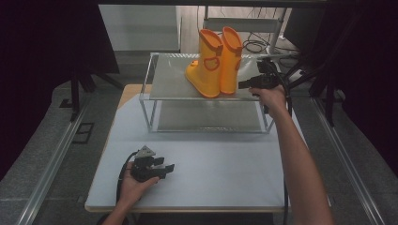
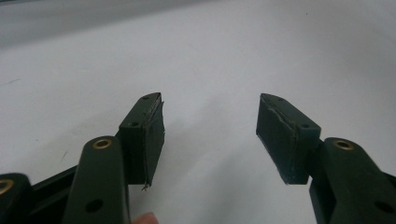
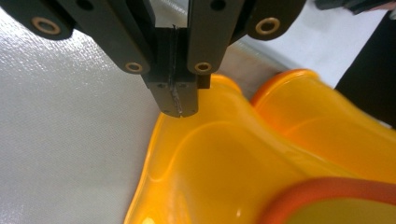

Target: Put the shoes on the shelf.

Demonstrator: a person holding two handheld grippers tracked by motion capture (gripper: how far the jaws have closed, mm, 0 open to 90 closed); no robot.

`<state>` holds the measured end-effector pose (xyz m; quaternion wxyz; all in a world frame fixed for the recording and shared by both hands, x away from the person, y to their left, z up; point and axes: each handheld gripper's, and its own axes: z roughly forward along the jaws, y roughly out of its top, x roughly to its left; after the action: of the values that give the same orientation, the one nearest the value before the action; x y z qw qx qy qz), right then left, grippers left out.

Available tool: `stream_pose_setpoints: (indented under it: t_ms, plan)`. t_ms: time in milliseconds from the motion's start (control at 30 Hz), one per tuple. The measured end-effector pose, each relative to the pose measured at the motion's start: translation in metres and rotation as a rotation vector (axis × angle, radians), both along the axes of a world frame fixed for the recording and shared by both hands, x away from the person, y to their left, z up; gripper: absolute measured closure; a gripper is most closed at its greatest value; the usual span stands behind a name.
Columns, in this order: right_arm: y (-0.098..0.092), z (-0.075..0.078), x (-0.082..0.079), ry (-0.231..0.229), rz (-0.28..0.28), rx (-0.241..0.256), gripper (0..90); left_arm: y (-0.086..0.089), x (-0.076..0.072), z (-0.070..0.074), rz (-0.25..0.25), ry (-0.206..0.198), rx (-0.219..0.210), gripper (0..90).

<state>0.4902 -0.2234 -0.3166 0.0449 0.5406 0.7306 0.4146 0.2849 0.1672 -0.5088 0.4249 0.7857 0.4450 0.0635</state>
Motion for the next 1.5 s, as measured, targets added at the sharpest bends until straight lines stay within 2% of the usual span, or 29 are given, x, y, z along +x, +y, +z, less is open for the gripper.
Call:
stream_pose_setpoints:
  t_ms: [167, 967, 1100, 1500]
  plan:
    - [0.005, -0.009, 0.003, -0.003, -0.013, -0.003, 89.3, 0.001, 0.0, 0.0, 0.004, -0.003, -0.002, 41.3]
    - [0.013, -0.007, -0.005, -0.022, -0.002, 0.036, 89.6, 0.0, 0.0, 0.0, 0.002, -0.001, 0.004, 41.3]
    - [0.016, -0.007, -0.006, -0.017, 0.013, 0.049, 89.7, -0.001, 0.0, -0.001, -0.001, -0.001, 0.005, 41.3]
    - [0.036, -0.007, -0.008, -0.028, 0.062, 0.042, 89.6, -0.001, 0.001, -0.001, -0.003, 0.0, 0.004, 41.3]
